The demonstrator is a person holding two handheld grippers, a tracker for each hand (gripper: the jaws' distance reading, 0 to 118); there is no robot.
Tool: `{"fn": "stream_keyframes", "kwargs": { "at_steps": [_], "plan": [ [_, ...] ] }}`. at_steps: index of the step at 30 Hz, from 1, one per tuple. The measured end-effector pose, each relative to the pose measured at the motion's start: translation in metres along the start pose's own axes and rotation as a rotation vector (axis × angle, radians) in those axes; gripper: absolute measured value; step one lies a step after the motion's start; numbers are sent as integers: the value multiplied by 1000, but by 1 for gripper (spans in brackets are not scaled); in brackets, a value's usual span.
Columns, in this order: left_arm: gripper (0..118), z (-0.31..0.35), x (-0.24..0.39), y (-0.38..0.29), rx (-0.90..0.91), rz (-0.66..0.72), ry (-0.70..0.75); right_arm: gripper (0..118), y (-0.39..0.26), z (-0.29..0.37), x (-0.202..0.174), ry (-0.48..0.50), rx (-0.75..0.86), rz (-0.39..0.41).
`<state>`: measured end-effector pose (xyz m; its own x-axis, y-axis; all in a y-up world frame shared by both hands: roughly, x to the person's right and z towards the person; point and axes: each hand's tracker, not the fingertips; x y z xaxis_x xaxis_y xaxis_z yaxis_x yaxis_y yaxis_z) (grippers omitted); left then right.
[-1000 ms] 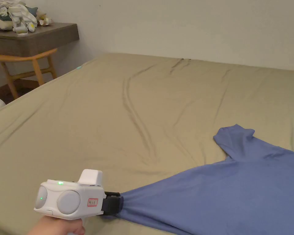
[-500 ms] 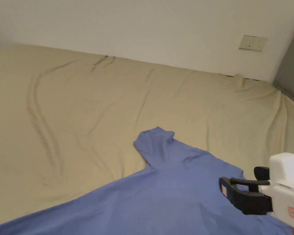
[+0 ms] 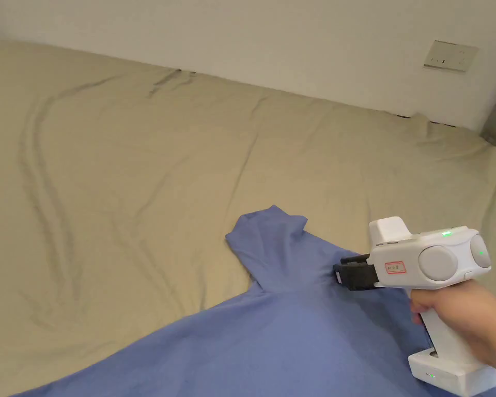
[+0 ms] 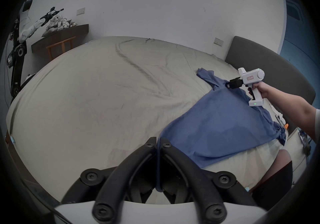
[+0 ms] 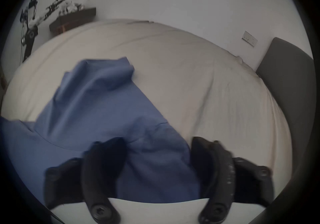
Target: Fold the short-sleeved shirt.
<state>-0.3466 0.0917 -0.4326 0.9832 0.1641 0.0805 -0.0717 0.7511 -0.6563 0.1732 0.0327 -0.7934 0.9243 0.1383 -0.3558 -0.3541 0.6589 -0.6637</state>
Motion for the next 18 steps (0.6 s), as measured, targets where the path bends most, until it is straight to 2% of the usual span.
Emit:
{"fn": "stream_keyframes", "kwargs": {
  "at_steps": [1, 2, 4, 5, 7, 10, 14, 18],
  "plan": [
    [1, 1, 0, 1, 3, 8, -6, 4, -2, 5, 0, 37, -7, -38],
    [1, 2, 0, 1, 19, 22, 1, 4, -5, 9, -4, 14, -8, -18],
    [1, 9, 1, 4, 42, 23, -4, 4, 0, 24, -20, -50, -20, 84],
    [1, 13, 3, 6, 58, 19, -1, 4, 0, 34, -23, -36, -25, 91],
    [1, 25, 5, 11, 93, 1, 4, 4, 5, 74, -26, -75, 53, 31],
    [1, 44, 5, 27, 135, -10, 19, 4, 10, 155, -17, -70, 204, -43],
    [1, 78, 13, 65, 258, -21, 19, 4, 17, 282, -1, -149, 354, -25],
    [1, 123, 34, 117, 400, -47, 9, 4, 25, 412, 15, -214, 498, -73]
  ]
}}
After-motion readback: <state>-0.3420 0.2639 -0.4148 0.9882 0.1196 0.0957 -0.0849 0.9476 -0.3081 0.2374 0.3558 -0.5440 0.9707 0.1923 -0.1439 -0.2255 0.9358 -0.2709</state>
